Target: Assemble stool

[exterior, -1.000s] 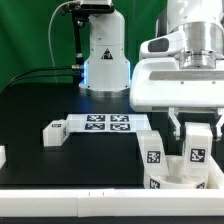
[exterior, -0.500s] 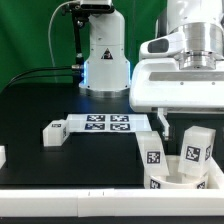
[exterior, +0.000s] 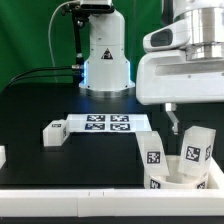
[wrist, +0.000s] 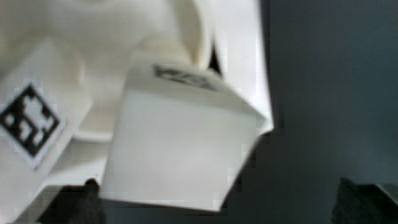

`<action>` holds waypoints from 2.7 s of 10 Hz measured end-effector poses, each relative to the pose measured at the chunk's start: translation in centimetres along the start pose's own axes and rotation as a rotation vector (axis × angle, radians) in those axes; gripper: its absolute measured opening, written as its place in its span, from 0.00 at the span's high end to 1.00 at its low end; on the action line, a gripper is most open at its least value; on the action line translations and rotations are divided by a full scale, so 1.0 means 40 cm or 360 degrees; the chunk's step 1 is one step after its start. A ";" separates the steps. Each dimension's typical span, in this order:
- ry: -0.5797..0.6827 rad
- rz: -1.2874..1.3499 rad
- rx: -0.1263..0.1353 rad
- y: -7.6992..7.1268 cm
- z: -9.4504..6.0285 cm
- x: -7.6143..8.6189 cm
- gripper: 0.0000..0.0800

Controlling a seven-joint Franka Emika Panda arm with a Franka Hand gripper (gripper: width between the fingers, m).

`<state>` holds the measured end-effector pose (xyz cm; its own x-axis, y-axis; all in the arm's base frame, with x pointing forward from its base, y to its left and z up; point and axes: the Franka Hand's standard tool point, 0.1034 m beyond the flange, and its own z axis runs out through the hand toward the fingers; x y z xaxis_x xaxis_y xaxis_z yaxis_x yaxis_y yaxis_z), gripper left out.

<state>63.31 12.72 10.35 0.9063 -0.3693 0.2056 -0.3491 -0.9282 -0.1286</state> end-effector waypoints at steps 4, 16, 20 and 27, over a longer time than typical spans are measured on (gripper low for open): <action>-0.0120 -0.0136 -0.0068 0.032 0.006 -0.001 0.19; -0.0124 0.0822 -0.0154 0.055 0.047 -0.016 0.57; -0.0137 0.1815 -0.0194 0.041 0.051 -0.018 0.58; -0.0141 0.2595 -0.0225 0.044 0.054 -0.008 0.58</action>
Offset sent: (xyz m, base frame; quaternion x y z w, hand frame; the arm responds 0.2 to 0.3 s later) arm 0.0000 0.0000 0.0000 0.0000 -0.0650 0.0000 0.9979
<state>62.91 11.32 7.96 -0.4117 -0.9054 -0.1041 -0.9065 0.4186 -0.0553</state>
